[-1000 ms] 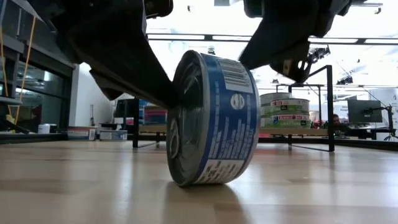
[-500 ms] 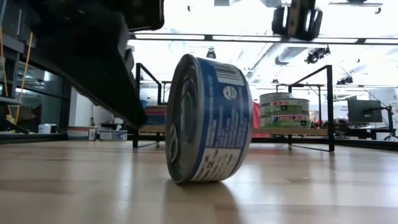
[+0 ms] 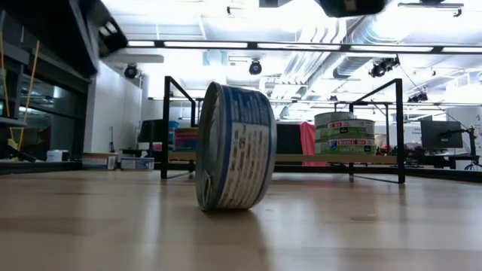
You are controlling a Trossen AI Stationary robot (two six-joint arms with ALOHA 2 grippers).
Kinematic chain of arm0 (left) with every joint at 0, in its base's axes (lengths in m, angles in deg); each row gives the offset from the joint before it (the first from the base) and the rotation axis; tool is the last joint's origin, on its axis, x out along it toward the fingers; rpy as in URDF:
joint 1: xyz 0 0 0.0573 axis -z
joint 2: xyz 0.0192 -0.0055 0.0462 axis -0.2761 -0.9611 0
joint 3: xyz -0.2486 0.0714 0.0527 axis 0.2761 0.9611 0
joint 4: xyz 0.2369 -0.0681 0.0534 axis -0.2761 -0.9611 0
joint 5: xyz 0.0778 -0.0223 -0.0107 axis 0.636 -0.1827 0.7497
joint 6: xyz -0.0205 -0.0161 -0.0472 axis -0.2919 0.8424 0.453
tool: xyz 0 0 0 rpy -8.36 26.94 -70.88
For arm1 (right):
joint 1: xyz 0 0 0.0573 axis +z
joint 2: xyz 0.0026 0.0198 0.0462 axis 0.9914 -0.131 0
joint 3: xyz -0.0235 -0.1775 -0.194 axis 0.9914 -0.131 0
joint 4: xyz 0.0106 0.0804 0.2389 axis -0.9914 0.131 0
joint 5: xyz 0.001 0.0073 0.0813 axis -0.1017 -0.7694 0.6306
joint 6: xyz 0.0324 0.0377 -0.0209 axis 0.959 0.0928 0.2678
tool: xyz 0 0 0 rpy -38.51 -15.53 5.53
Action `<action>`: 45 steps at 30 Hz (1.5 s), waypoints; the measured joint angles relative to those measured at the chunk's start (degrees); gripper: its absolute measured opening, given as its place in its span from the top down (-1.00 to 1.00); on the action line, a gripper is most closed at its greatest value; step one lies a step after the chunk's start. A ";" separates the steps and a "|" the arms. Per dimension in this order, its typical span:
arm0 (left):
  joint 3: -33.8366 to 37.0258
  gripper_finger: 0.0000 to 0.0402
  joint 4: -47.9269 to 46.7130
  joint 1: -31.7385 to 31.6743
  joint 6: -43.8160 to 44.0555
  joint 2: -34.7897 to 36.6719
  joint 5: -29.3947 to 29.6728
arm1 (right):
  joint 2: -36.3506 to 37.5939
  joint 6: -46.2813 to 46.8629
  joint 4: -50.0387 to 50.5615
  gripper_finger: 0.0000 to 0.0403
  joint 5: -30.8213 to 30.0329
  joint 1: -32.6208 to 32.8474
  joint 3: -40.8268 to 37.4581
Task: Stack canned seafood by type on shelf
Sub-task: Put the blue tuna can on the shelf
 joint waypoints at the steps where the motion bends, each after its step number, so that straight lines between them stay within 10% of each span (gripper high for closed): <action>1: 0.51 1.00 -1.70 0.13 0.11 1.91 1.23 | -0.83 0.03 -0.23 0.96 1.21 -0.25 1.04; 15: 13.18 1.00 -3.17 1.48 11.51 23.89 6.87 | -4.54 4.91 4.53 -0.22 -4.43 -4.32 5.71; 45: 14.00 1.00 -3.44 2.50 13.65 24.02 9.44 | -12.65 6.74 2.67 -0.26 4.41 -6.10 5.66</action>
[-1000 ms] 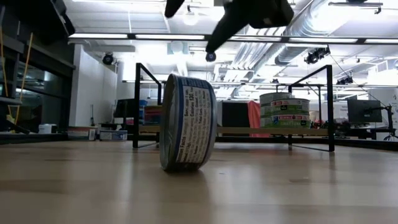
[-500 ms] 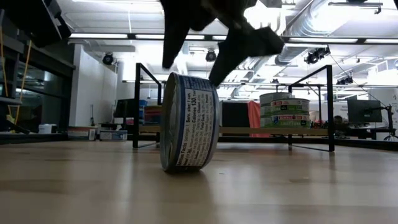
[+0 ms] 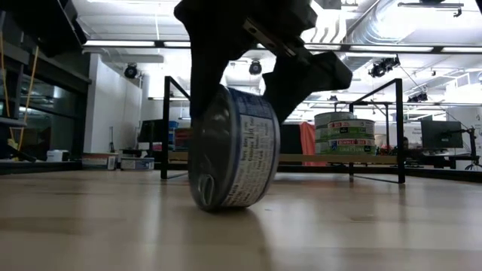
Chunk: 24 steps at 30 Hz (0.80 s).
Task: Stack canned seafood by type on shelf
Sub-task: Put the blue tuna can on the shelf
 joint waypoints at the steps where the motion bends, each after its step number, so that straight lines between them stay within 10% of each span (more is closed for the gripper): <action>1: 0.00 1.00 0.05 0.00 0.40 0.00 0.35 | -0.08 -0.16 0.01 -0.24 0.11 0.13 -0.01; 8: 0.00 1.00 0.07 0.00 3.84 0.00 2.34 | 1.03 -4.98 1.89 0.44 0.94 0.44 -0.02; 19: -0.01 1.00 0.10 0.00 4.91 0.00 3.27 | 11.18 -14.37 29.53 0.44 0.69 1.38 -1.48; 24: -0.02 1.00 0.12 0.04 6.88 0.00 3.41 | 22.55 -7.91 23.92 0.44 5.49 3.14 -19.00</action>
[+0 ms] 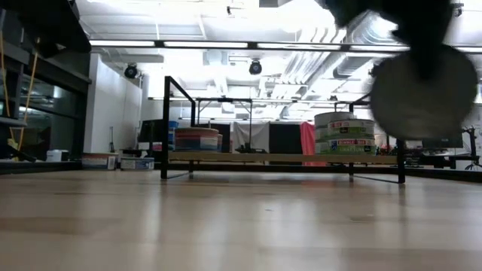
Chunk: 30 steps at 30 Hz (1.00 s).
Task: Stack canned seafood by type on shelf
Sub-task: Put the blue tuna can on the shelf
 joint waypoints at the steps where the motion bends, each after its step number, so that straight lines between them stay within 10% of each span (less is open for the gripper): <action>1: 0.00 1.00 -0.07 0.07 0.61 0.00 -0.02 | 3.13 3.07 -3.29 0.44 1.13 0.89 -4.90; 7: 0.00 1.00 0.00 0.68 0.84 0.00 0.19 | 22.08 25.89 -28.96 0.44 1.85 8.10 -29.04; 15: 0.00 1.00 0.54 0.62 -0.60 0.00 3.93 | 34.32 32.10 -57.05 0.44 -25.15 6.16 -39.57; 30: -0.02 1.00 3.97 0.62 -0.19 0.00 4.48 | 20.46 39.00 -67.62 0.44 -43.99 -1.05 -39.72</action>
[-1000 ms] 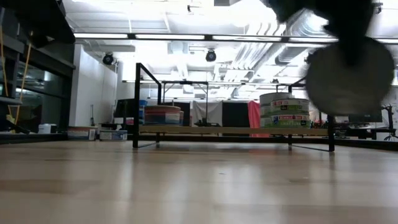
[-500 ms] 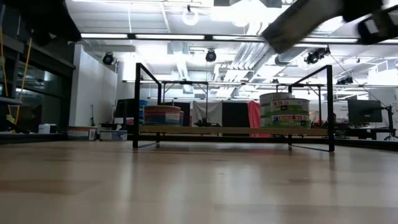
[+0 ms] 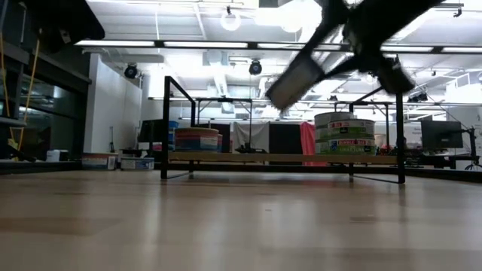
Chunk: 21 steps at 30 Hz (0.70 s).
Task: Stack canned seafood by type on shelf
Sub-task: Put the blue tuna can on the shelf
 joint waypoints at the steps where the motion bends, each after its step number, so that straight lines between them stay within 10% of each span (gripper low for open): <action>1: 0.00 1.00 0.05 0.00 -0.18 0.00 0.02 | -2.44 3.09 -1.86 0.44 -2.75 0.55 0.00; 10: 0.00 1.00 1.58 0.00 -0.46 0.00 0.02 | -19.21 25.13 -19.18 0.44 -35.86 3.46 0.14; 21: -0.01 1.00 2.02 0.00 0.71 0.00 -0.17 | -23.24 23.92 -21.13 0.44 -29.72 -7.08 0.33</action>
